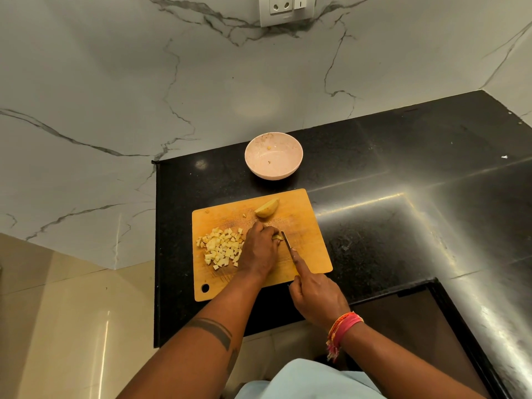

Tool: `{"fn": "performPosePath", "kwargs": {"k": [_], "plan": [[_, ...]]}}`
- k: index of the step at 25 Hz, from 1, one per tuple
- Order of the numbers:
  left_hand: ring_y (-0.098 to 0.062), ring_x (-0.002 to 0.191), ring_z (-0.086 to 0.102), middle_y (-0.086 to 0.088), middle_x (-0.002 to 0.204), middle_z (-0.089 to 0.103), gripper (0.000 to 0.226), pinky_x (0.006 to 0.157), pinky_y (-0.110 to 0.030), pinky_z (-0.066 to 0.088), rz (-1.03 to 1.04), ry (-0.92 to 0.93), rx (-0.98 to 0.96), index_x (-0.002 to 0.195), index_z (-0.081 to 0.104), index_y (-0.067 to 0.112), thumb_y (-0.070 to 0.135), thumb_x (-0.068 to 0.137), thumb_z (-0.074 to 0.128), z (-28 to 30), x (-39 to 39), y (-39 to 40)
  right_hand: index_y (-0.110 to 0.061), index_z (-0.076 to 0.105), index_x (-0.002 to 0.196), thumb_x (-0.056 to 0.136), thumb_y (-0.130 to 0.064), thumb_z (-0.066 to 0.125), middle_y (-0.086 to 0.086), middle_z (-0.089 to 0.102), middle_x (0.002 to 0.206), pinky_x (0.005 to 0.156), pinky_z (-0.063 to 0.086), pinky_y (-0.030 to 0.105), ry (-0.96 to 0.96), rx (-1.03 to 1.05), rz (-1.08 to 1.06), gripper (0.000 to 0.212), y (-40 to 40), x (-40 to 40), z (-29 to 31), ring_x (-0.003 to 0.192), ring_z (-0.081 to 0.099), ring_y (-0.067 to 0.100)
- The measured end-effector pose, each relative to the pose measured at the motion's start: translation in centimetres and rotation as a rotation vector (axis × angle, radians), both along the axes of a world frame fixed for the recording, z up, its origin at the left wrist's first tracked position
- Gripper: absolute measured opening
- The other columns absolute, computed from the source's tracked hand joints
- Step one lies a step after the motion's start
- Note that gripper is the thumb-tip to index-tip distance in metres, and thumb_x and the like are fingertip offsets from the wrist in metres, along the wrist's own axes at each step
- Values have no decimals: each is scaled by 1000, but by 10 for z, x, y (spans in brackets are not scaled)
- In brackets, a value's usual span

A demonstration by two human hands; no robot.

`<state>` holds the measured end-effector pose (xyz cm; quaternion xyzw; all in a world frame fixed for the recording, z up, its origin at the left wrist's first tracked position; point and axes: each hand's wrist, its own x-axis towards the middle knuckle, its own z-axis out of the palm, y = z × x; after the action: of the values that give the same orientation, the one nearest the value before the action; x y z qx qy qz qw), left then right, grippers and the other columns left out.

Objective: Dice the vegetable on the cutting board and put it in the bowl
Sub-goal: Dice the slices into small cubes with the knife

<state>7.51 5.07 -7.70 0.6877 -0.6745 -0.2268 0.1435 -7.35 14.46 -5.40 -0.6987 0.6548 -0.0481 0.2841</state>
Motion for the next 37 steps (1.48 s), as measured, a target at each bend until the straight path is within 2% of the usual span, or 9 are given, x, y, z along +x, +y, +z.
{"fn": "performPosePath", "kwargs": {"k": [2, 6, 11, 14, 20, 25, 31, 37], "plan": [[-17, 121, 50, 1, 129, 54, 32, 103, -30, 47, -2, 3, -23, 132, 62, 19, 25, 100, 60, 1, 1, 1, -35, 0, 162, 103, -36, 36, -2, 55, 67, 51, 36, 34, 17, -19, 1, 69, -1, -1, 2, 54, 52, 18], [-15, 113, 53, 2, 125, 52, 27, 95, -25, 47, 58, 17, -19, 125, 64, 18, 25, 99, 62, 1, 5, 2, -35, 0, 162, 103, -36, 35, 0, 56, 68, 51, 38, 34, 22, -13, 14, 69, -2, 3, 3, 55, 53, 19], [-18, 114, 52, 0, 122, 54, 24, 96, -29, 48, 54, -6, -14, 123, 65, 18, 24, 100, 59, 4, 1, 2, -33, -2, 162, 103, -36, 35, 1, 55, 70, 52, 37, 35, 52, 16, 61, 70, -5, 8, 3, 55, 50, 18], [-19, 114, 52, 0, 120, 56, 23, 96, -32, 48, 50, -8, -6, 120, 66, 17, 24, 100, 58, 3, 1, 2, -31, -6, 161, 102, -36, 33, 2, 56, 71, 53, 41, 36, 81, 25, 90, 71, -12, 14, 1, 57, 54, 22], [-17, 112, 54, 0, 119, 59, 20, 94, -27, 45, 76, -11, -5, 116, 68, 16, 24, 99, 59, 4, -1, -1, -26, -17, 159, 101, -33, 36, 4, 59, 76, 53, 43, 36, 154, 52, 172, 78, 5, 4, -5, 59, 56, 25], [-16, 111, 56, 1, 119, 63, 22, 95, -26, 47, 86, 15, 4, 119, 69, 20, 21, 99, 62, 3, 3, 1, -32, -17, 158, 101, -34, 34, 2, 61, 77, 61, 49, 39, 104, 59, 136, 77, 13, -5, -3, 64, 61, 25], [-18, 111, 57, 1, 118, 60, 21, 94, -28, 49, 128, 19, 24, 119, 69, 19, 20, 99, 61, 3, 5, 1, -30, -7, 161, 101, -34, 35, 4, 62, 74, 59, 50, 40, 77, 20, 135, 73, -6, 8, 0, 61, 60, 26], [-19, 110, 55, 0, 119, 60, 19, 94, -30, 46, 165, 6, 47, 114, 69, 18, 21, 98, 60, 7, 2, -4, -36, -12, 159, 101, -34, 35, 6, 61, 72, 56, 49, 40, 74, 39, 162, 74, -13, 8, -5, 60, 59, 25]]}}
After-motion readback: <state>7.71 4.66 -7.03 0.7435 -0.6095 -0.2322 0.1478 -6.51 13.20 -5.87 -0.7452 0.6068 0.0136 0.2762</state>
